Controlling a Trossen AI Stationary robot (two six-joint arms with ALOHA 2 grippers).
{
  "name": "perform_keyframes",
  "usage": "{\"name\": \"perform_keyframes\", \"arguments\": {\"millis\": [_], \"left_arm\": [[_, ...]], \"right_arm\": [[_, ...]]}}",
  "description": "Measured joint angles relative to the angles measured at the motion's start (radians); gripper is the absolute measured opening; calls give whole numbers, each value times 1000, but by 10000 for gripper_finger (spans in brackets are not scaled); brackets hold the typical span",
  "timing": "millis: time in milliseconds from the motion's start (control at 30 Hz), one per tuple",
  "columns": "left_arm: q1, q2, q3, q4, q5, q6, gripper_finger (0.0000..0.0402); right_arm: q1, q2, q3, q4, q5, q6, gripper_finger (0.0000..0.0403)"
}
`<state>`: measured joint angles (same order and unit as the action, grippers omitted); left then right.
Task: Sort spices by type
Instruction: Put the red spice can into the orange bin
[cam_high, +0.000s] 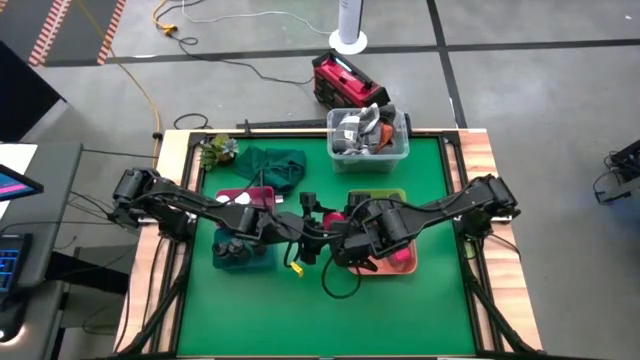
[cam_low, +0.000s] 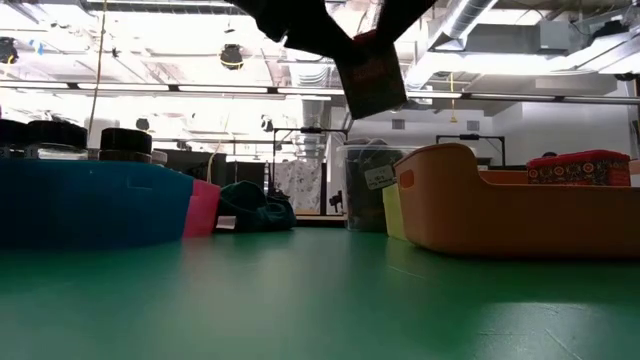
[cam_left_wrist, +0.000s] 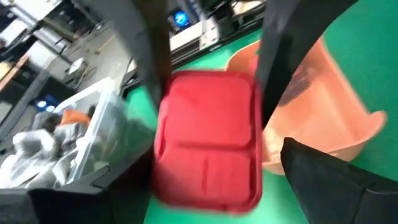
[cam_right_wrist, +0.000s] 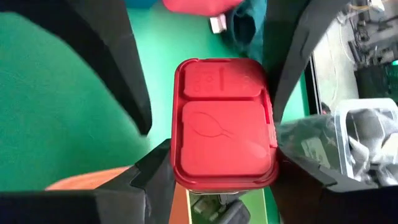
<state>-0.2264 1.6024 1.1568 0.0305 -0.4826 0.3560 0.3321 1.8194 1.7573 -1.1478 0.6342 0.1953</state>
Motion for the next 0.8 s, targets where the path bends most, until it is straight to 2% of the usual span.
{"name": "perform_keyframes", "arguments": {"millis": [200, 800], "left_arm": [[27, 0, 0, -19, -37, -15, 326], [64, 0, 0, -48, -38, -26, 325]], "right_arm": [[4, -1, 0, -72, 0, 58, 239], [73, -42, 1, -248, -7, 246, 239]]}}
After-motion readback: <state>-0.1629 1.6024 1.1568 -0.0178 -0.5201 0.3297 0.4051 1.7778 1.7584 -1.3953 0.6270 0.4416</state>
